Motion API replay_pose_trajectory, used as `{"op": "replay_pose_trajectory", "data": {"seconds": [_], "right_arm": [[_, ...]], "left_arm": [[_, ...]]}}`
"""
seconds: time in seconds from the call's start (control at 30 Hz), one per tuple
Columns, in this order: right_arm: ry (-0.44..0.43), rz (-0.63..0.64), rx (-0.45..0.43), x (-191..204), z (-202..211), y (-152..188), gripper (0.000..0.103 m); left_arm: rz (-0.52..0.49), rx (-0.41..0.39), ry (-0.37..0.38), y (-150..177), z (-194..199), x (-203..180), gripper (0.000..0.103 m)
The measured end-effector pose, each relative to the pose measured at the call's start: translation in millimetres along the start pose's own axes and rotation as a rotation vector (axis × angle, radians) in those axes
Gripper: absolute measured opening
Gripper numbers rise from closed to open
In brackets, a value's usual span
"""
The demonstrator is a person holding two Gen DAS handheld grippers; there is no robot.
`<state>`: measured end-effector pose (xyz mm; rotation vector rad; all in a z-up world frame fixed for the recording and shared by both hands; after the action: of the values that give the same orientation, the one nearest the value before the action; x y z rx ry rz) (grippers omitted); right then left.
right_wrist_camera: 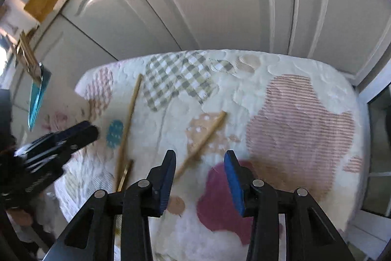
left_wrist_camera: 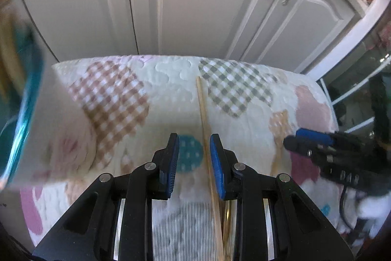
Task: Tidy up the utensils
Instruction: 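Lower both open grippers to the last chopsticks on the quilt and grasp them, then lift the chopstick with the left gripper while the right gripper lifts another over the holder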
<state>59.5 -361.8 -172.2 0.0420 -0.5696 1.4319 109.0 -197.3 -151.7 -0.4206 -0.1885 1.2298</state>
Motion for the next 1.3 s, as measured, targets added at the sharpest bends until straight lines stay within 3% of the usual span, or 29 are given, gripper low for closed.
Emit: {"op": "replay_pose_trajectory", "data": {"seconds": [0.17,0.23,0.33,0.47,0.57,0.7,0.77,1.07,1.3], "right_arm": [[0.068,0.073,0.015,7,-22,-17,0.019],[0.041,0.078,0.017,11,-25,-23,0.014],[0.029,0.098,0.027,10,-25,-26,0.014],[0.017,0.071,0.033,9,-31,-26,0.014],[0.021,0.075,0.023,13,-32,-27,0.014],[0.019,0.089,0.018,21,-37,-34,0.012],[-0.032,0.071,0.01,29,-36,-36,0.01],[-0.157,0.143,-0.086,86,22,-36,0.007],[-0.174,0.285,-0.156,140,79,-12,0.006]], "left_arm": [[0.006,0.053,-0.035,-17,-27,-2,0.025],[0.009,0.071,-0.05,-21,-37,-3,0.025],[0.01,0.089,-0.054,-26,-51,-5,0.023],[-0.026,0.064,-0.06,-28,-53,-13,0.007],[-0.029,0.063,-0.039,-22,-49,-15,0.005],[-0.019,0.041,-0.004,-5,-20,-8,0.004],[-0.004,0.027,0.021,1,-4,0,0.004],[0.058,-0.108,0.101,13,84,32,0.004],[0.048,-0.219,0.131,26,153,46,0.004]]}}
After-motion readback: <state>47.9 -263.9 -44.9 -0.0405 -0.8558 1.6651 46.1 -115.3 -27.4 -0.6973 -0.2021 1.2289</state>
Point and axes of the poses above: each gripper's, at about its wrist camera, not at the fingertips, and z roughly against the way its jaws point, x to its left, y to its underside, the point moved 8 cm from there along -z, roughly the way its jaws point, and after that the axes turned 3 degrees about -y, right-handed, at the moved point
